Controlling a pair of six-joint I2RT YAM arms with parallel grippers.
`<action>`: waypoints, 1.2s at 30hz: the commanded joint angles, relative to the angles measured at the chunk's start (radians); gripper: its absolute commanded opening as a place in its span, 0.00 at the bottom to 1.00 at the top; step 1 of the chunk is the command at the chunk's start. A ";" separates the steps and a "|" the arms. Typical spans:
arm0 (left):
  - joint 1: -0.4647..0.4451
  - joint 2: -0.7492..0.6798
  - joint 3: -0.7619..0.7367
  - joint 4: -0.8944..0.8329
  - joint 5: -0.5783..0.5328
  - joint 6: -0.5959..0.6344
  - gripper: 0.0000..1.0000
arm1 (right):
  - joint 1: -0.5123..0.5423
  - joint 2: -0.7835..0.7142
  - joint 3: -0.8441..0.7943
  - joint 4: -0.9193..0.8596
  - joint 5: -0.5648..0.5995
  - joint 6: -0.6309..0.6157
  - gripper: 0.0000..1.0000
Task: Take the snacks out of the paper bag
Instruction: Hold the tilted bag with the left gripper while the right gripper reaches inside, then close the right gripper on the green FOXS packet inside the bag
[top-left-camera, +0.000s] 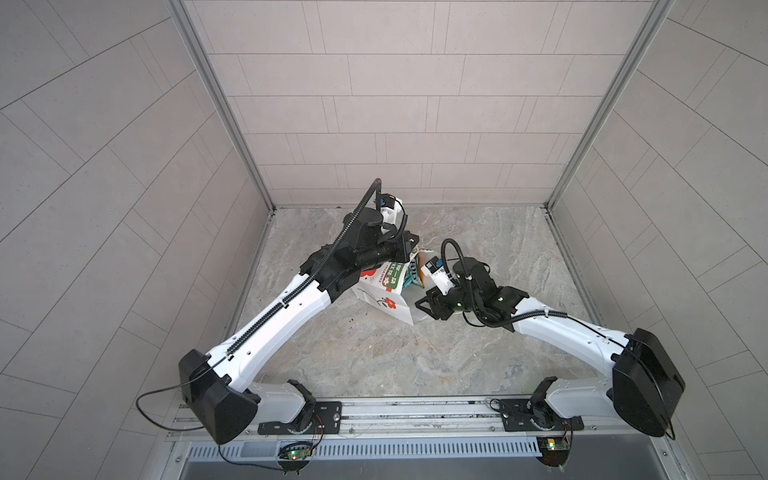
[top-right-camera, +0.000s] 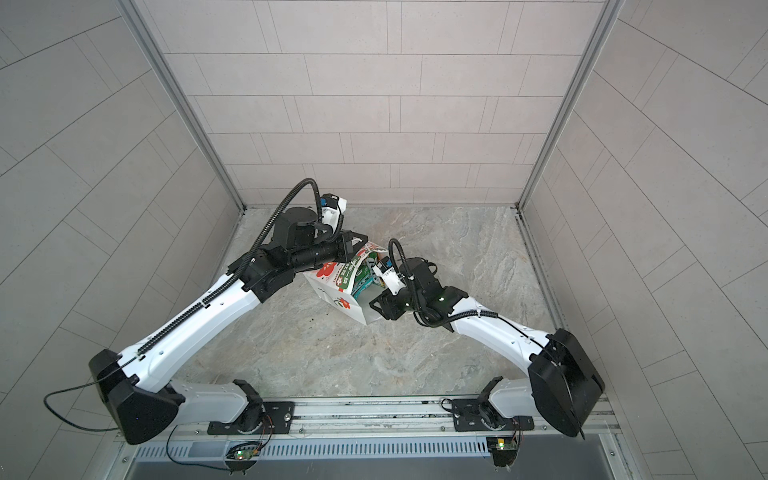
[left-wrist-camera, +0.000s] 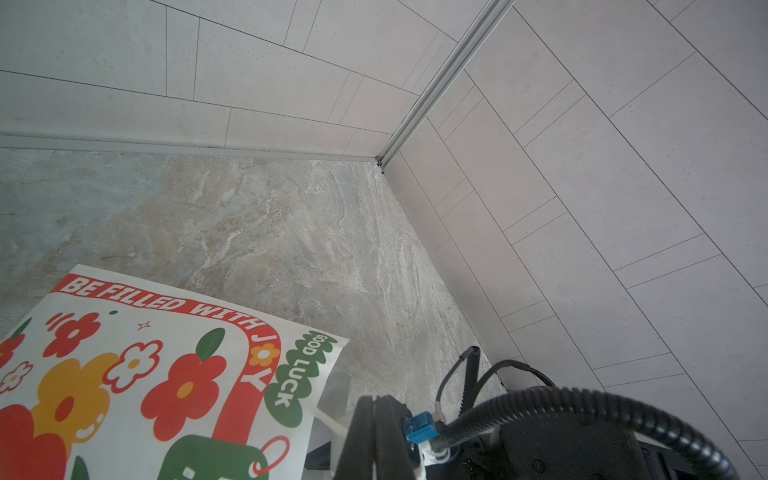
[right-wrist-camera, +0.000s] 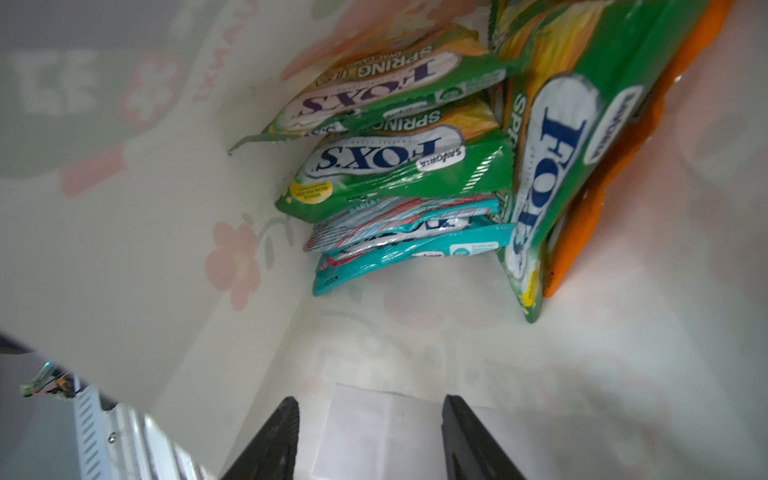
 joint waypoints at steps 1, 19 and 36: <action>-0.006 -0.037 0.003 0.044 0.008 -0.003 0.00 | 0.003 0.038 0.029 0.043 0.081 -0.003 0.55; -0.006 -0.032 0.019 0.037 0.021 -0.013 0.00 | 0.011 0.181 0.072 0.212 0.277 0.058 0.50; -0.006 -0.028 0.038 0.037 0.037 -0.025 0.00 | 0.016 0.268 0.041 0.426 0.396 0.111 0.30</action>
